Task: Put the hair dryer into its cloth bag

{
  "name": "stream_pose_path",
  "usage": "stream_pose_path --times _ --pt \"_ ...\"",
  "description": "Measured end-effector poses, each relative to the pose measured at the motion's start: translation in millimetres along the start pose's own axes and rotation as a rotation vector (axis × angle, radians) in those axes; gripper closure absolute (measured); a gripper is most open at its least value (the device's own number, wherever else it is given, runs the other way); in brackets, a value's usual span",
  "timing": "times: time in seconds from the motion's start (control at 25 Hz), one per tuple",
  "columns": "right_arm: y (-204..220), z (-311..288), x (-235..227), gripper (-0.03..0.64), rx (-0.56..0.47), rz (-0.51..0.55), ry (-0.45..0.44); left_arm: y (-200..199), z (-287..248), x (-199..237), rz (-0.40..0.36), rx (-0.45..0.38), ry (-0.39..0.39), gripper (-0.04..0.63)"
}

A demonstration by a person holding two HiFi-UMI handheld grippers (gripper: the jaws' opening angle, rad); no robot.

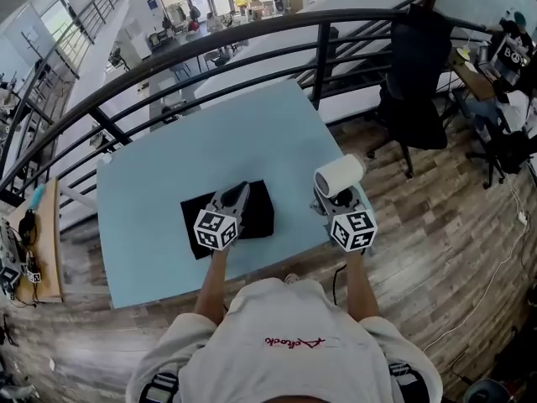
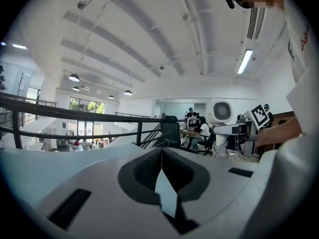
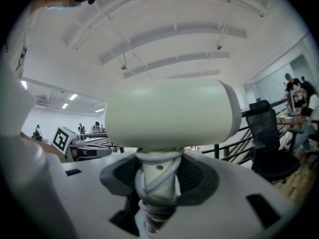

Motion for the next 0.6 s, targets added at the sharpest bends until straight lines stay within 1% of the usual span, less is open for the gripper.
stream_pose_path --times 0.32,0.6 --pt "4 -22 -3 0.414 0.022 -0.011 -0.017 8 -10 15 0.016 0.019 -0.012 0.588" --pt "5 -42 3 0.414 0.036 -0.026 -0.004 12 -18 34 0.031 0.039 0.011 0.588"
Point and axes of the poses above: the fingertips, and each gripper's own axes: z backward along the fingers, x to its left, y out of its underside, the point moved 3 cm from there along z, backward along the fingers, and after that the axes turned 9 degrees about x, right-handed, at the moved point
